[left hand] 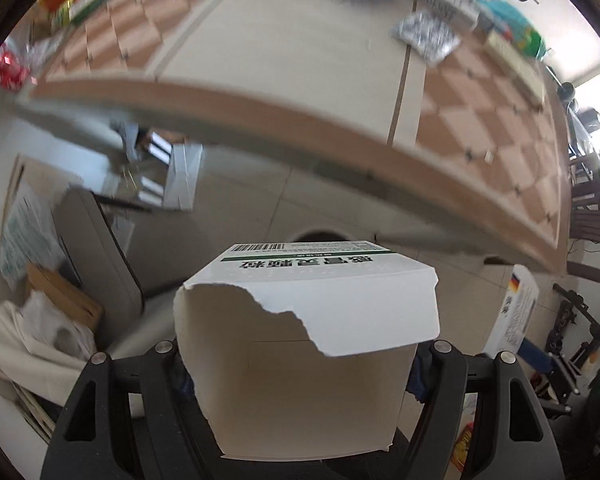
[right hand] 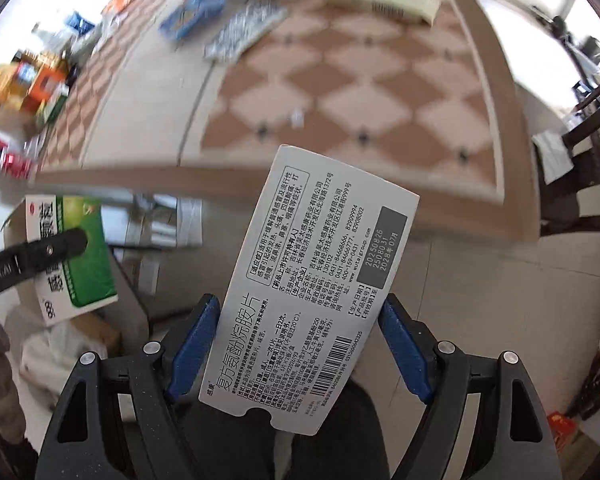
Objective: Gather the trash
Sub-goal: 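Carry the box and leaflet to the white bin and release both, then lift both tools away from the bin back toward the table, then grasp the silver blister pack with the left tool while the right grasps a cream leaflet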
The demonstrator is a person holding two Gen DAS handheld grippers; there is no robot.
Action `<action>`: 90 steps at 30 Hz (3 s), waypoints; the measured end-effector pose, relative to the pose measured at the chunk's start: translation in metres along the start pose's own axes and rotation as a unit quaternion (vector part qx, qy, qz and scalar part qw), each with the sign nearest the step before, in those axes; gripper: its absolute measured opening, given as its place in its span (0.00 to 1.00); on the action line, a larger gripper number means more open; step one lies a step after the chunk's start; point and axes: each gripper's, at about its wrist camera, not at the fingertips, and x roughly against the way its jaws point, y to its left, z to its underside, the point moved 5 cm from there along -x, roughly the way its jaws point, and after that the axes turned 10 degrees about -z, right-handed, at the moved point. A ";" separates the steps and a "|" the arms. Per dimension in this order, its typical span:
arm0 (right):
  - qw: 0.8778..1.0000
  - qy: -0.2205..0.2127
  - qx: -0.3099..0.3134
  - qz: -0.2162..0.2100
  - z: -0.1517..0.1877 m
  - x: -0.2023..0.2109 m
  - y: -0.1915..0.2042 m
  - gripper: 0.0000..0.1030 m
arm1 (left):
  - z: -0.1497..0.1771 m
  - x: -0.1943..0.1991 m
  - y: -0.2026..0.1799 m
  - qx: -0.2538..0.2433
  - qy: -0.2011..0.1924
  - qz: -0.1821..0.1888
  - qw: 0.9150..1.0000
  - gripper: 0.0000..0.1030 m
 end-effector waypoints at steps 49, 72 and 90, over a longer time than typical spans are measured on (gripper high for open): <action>0.992 0.081 0.002 0.095 0.040 -0.217 -0.086 1.00 | 0.076 -0.169 -0.001 -0.018 0.043 -0.068 0.997 1.00; 1.000 0.009 -0.009 0.025 0.010 0.086 0.031 1.00 | 0.031 0.088 0.014 -0.063 -0.082 -0.009 0.995 1.00; 0.983 0.007 0.102 0.155 -0.262 0.127 -0.021 1.00 | -0.179 0.095 -0.093 -0.141 -0.136 -0.134 0.971 1.00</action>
